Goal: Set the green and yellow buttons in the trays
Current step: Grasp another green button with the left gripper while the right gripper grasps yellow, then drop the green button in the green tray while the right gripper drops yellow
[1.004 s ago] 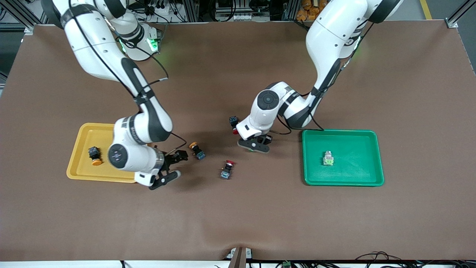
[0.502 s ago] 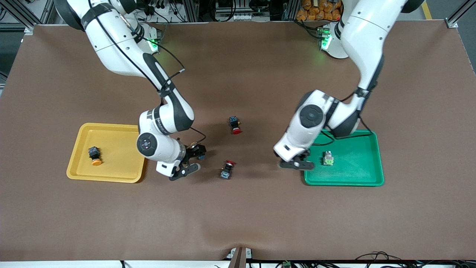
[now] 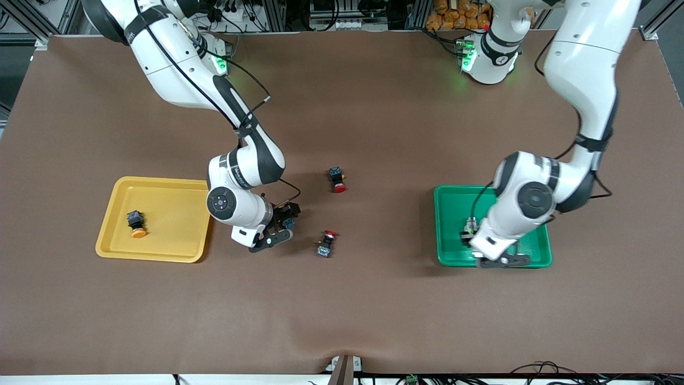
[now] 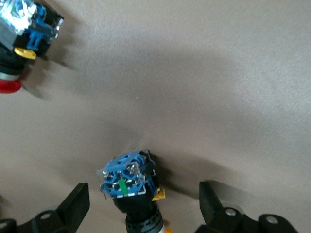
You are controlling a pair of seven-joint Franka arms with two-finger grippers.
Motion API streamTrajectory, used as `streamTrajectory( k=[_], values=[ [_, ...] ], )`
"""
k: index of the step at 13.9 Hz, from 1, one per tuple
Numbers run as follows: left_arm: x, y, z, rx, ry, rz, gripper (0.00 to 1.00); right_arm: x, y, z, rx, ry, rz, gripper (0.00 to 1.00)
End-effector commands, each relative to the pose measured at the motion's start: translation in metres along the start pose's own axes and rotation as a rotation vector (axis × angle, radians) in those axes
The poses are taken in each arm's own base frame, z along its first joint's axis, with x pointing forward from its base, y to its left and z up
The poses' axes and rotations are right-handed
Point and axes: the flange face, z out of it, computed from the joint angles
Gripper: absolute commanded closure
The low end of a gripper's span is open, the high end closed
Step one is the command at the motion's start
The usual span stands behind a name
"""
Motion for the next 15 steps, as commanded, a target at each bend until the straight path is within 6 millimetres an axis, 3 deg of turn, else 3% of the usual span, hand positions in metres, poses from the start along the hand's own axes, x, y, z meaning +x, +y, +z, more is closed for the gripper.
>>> streamTrajectory(
  k=[1, 3, 5, 8, 10, 11, 12, 13, 14, 15],
  values=[
    [0.002, -0.045, 0.008, 0.017, -0.021, 0.049, 1.0, -0.006, 0.0, -0.004, 0.001, 0.016, 0.021, 0.95],
    [0.004, -0.064, 0.018, 0.017, -0.036, 0.032, 1.0, -0.005, 0.004, -0.006, 0.004, 0.019, 0.03, 1.0],
    [0.003, -0.089, 0.037, 0.015, -0.062, -0.004, 1.0, -0.003, 0.022, -0.028, 0.007, 0.031, 0.054, 1.0],
    [0.001, -0.091, 0.045, 0.014, -0.075, -0.007, 0.99, -0.006, 0.094, -0.1, 0.041, 0.044, 0.156, 1.0],
    [-0.001, -0.09, 0.046, 0.013, -0.082, -0.008, 0.86, -0.016, 0.149, -0.133, 0.059, 0.039, 0.215, 0.94],
    [-0.002, -0.09, 0.047, 0.014, -0.086, -0.008, 0.65, -0.023, 0.171, -0.141, 0.068, 0.029, 0.214, 0.92],
    [-0.002, -0.091, 0.047, 0.014, -0.086, -0.009, 0.2, -0.03, 0.192, -0.144, 0.075, 0.023, 0.2, 0.92],
    [-0.002, -0.092, 0.045, 0.014, -0.084, -0.009, 0.0, -0.036, 0.21, -0.145, 0.079, 0.023, 0.19, 0.92],
    [-0.001, -0.09, 0.042, 0.015, -0.08, -0.007, 0.0, -0.045, 0.233, -0.147, 0.088, 0.016, 0.182, 0.92],
    [0.0, -0.091, 0.036, 0.016, -0.073, -0.008, 0.0, -0.053, 0.252, -0.151, 0.099, 0.009, 0.171, 0.85]
  ],
)
